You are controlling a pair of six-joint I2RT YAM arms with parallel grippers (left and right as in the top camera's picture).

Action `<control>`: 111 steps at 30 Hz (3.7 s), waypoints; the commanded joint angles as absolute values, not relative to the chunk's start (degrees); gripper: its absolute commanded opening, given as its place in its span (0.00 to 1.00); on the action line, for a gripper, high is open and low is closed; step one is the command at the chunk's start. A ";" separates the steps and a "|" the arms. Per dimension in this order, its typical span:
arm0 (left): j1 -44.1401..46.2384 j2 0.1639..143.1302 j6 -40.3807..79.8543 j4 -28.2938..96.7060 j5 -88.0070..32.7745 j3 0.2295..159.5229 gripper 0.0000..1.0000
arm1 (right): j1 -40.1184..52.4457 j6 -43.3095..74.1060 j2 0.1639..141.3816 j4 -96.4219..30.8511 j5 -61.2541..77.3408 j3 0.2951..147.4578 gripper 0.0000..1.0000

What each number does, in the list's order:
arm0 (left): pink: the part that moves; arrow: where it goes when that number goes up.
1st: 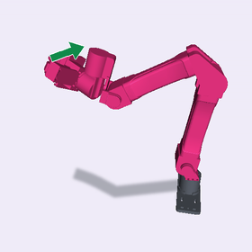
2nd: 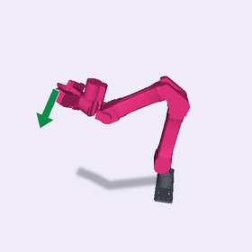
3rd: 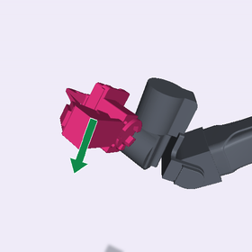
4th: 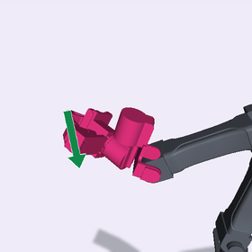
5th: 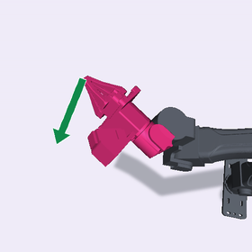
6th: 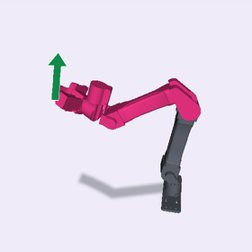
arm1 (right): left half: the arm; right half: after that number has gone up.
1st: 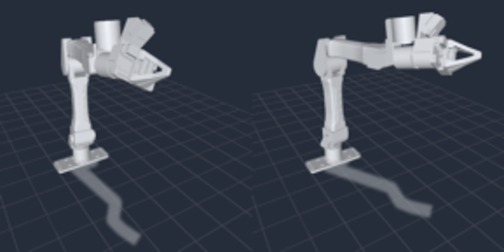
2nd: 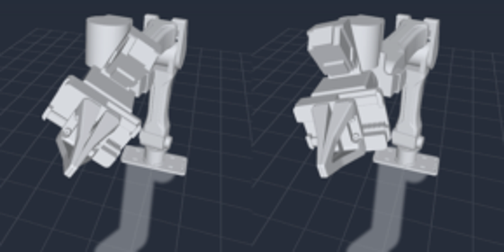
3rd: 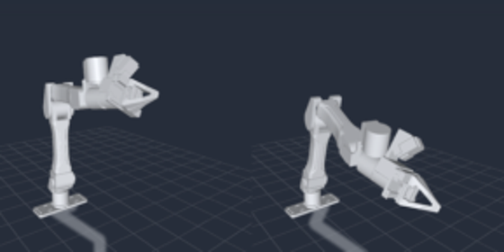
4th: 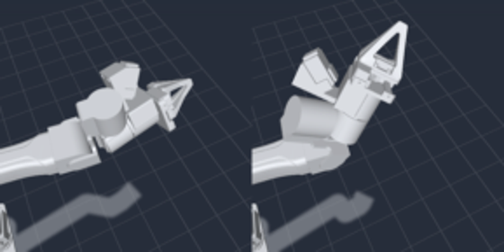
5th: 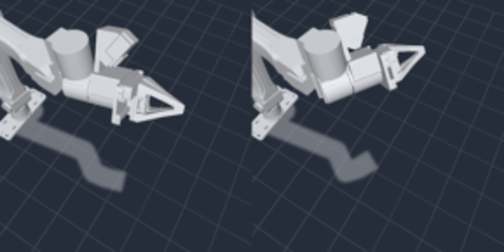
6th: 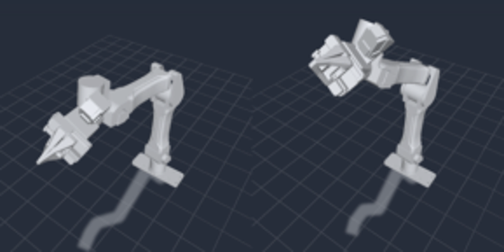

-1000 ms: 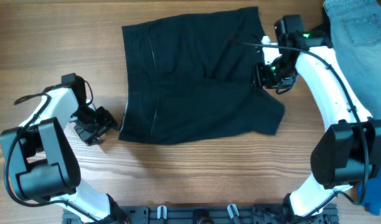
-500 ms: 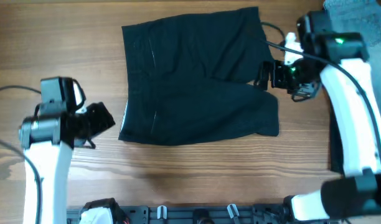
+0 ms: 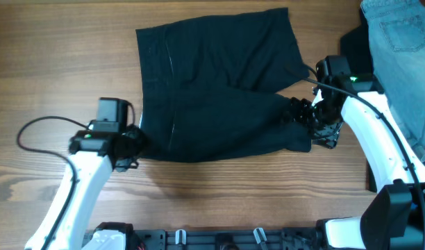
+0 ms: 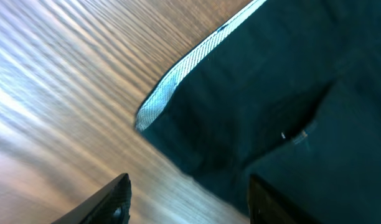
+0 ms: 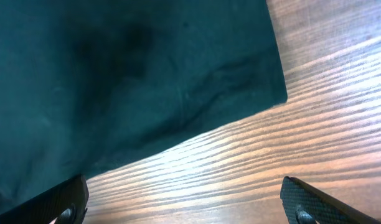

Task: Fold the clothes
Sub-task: 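Grasp the bottom corners of the shorts with both grippers, then fold the bottom edge up onto the top half with both grippers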

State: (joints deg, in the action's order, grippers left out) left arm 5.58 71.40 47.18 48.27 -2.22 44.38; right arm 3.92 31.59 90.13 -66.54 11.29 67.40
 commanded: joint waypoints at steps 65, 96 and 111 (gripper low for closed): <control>3.84 47.37 42.22 66.37 4.40 56.82 0.04 | -4.14 9.69 68.58 -77.56 9.30 81.91 0.04; 3.84 84.58 57.23 26.63 40.86 53.23 0.04 | 10.50 10.09 110.21 -4.71 6.24 81.91 0.04; -0.45 101.06 45.52 -10.00 43.05 53.25 1.00 | 10.41 14.15 118.67 -3.86 3.81 81.91 0.99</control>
